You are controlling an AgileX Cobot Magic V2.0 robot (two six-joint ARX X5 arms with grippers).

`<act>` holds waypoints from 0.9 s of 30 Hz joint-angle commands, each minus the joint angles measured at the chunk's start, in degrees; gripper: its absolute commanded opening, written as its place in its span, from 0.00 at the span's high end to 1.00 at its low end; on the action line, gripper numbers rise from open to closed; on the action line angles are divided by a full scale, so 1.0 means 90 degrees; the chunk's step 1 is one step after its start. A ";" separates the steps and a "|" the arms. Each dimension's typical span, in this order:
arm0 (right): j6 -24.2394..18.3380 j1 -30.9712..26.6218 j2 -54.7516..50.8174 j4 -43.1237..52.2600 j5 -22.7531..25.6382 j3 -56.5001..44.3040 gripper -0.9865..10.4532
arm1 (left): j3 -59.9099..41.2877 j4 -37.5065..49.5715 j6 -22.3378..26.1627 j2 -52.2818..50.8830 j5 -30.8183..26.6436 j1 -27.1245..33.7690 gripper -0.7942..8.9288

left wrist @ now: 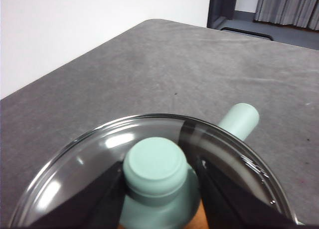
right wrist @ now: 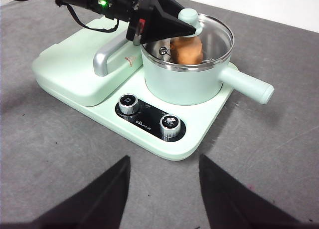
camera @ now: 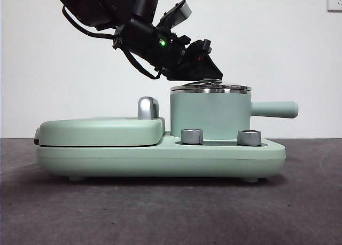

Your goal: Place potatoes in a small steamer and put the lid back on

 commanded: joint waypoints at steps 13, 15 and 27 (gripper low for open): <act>0.0066 0.0036 0.0019 -0.0090 0.0005 0.0034 0.73 | 0.0049 -0.0425 -0.0379 -0.0498 0.0197 0.0051 0.57; 0.0066 0.0036 0.0019 -0.0112 0.0005 0.0034 0.73 | 0.0049 -0.0583 -0.0500 -0.0692 0.0197 0.0131 0.57; 0.0063 0.0036 0.0019 -0.0114 0.0002 0.0034 0.73 | 0.0022 -0.2652 -0.0624 -0.1977 0.0197 0.0823 0.58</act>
